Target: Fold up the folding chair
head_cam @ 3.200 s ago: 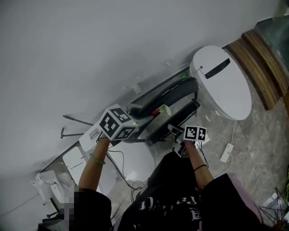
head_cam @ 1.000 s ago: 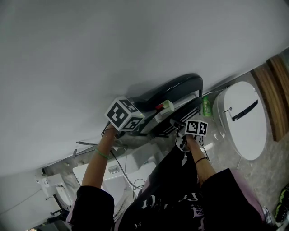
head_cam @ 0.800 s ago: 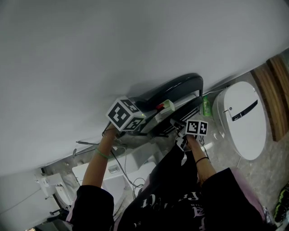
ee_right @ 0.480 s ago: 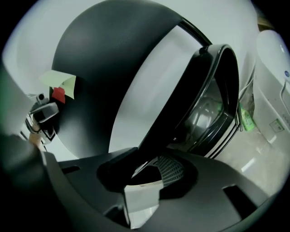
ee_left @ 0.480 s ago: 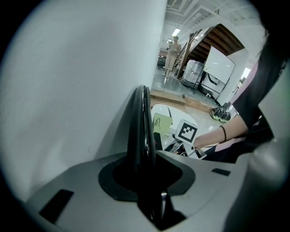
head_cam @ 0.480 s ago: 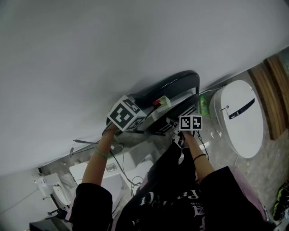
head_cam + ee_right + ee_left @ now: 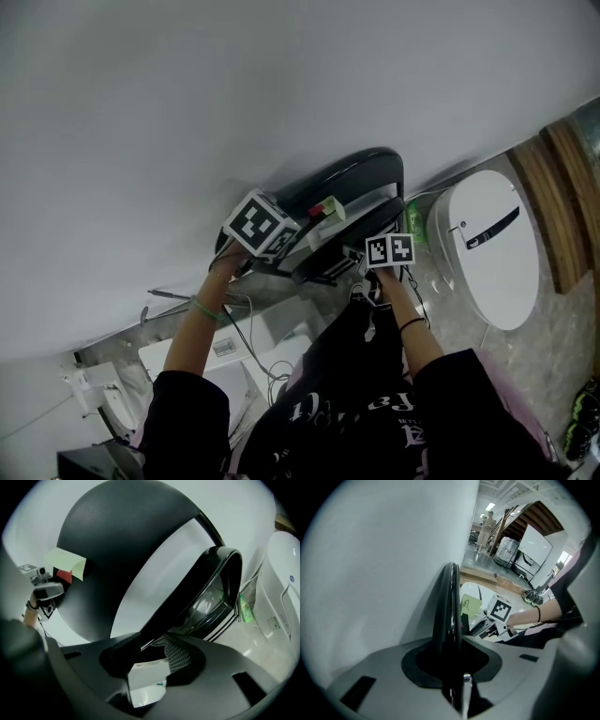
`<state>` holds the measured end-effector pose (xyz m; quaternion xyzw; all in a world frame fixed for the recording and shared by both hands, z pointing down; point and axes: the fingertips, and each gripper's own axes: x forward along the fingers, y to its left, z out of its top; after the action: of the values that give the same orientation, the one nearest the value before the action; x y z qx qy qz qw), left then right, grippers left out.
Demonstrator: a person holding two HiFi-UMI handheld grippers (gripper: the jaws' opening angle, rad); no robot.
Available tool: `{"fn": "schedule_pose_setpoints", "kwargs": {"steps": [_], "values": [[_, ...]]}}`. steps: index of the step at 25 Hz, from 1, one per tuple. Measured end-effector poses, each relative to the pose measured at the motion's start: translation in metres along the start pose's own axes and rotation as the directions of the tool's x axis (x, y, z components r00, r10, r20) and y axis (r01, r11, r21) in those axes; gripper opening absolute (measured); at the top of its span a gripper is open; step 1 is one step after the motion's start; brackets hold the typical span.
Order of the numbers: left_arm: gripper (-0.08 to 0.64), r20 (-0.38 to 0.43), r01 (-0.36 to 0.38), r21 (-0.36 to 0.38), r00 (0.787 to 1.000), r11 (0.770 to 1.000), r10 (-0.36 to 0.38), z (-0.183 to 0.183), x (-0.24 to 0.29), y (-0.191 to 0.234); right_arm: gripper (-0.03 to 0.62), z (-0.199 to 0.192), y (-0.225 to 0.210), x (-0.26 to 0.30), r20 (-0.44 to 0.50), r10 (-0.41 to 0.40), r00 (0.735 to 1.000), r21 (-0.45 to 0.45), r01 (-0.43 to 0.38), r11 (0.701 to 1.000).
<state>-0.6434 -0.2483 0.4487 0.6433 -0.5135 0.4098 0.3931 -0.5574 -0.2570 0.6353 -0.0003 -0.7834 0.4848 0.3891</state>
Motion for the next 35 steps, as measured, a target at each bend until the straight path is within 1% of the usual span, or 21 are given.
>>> {"fn": "schedule_pose_setpoints", "kwargs": {"steps": [5,6,8,10,12,14,17,19,21,23,25,27,31,35], "values": [[0.097,-0.046,-0.006,-0.024,0.999,1.000,0.005,-0.009,0.006,0.000,0.144,0.000,0.000,0.000,-0.005,-0.003,1.000,-0.002,0.003,1.000],[0.098,-0.042,-0.019,-0.025,0.999,1.000,0.018,-0.009,0.005,0.001,0.144,0.000,-0.001,0.001,-0.005,-0.001,1.000,-0.002,0.001,1.000],[0.123,-0.003,-0.078,-0.023,0.997,0.997,0.078,-0.003,-0.002,0.004,0.144,0.001,-0.001,0.000,-0.003,0.003,1.000,0.001,-0.003,1.000],[0.145,0.056,-0.151,-0.029,0.987,0.988,0.153,0.001,-0.010,0.007,0.144,0.000,-0.001,-0.001,-0.002,0.008,1.000,0.002,-0.008,1.000],[0.171,0.100,-0.205,-0.056,0.973,0.977,0.210,-0.001,-0.021,0.009,0.144,-0.001,0.001,-0.001,-0.002,0.017,1.000,0.006,-0.017,1.000],[0.178,0.130,-0.222,-0.090,0.964,0.971,0.233,-0.004,-0.036,0.010,0.144,0.000,0.002,-0.001,-0.001,0.023,1.000,0.007,-0.023,1.000],[0.178,0.166,-0.213,-0.152,0.957,0.965,0.237,-0.009,-0.055,0.012,0.144,0.001,0.000,-0.002,0.003,0.021,1.000,0.013,-0.021,1.000],[0.178,0.184,-0.223,-0.179,0.949,0.958,0.255,-0.011,-0.064,0.014,0.144,-0.001,0.002,-0.006,0.001,0.012,1.000,0.005,-0.012,1.000],[0.174,0.204,-0.259,-0.201,0.932,0.945,0.299,-0.011,-0.075,0.017,0.144,-0.003,0.008,-0.011,0.002,0.012,1.000,-0.027,-0.012,1.000],[0.149,0.231,-0.291,-0.235,0.910,0.927,0.344,-0.010,-0.089,0.022,0.144,0.001,0.020,-0.019,0.018,0.036,0.999,-0.053,-0.035,0.998],[0.147,0.258,-0.292,-0.273,0.896,0.917,0.362,-0.010,-0.102,0.023,0.144,0.011,0.035,-0.029,0.044,0.066,0.997,-0.072,-0.063,0.995],[0.144,0.287,-0.275,-0.310,0.885,0.910,0.365,-0.010,-0.111,0.018,0.144,0.020,0.048,-0.039,0.060,0.078,0.995,-0.103,-0.072,0.992],[0.123,0.327,-0.247,-0.369,0.868,0.896,0.374,-0.012,-0.114,-0.002,0.144,0.025,0.058,-0.056,0.051,0.059,0.997,-0.179,-0.049,0.983],[0.084,0.357,-0.214,-0.440,0.850,0.872,0.388,-0.016,-0.108,-0.028,0.144,0.017,0.062,-0.076,0.031,0.054,0.998,-0.246,-0.045,0.968]]}}
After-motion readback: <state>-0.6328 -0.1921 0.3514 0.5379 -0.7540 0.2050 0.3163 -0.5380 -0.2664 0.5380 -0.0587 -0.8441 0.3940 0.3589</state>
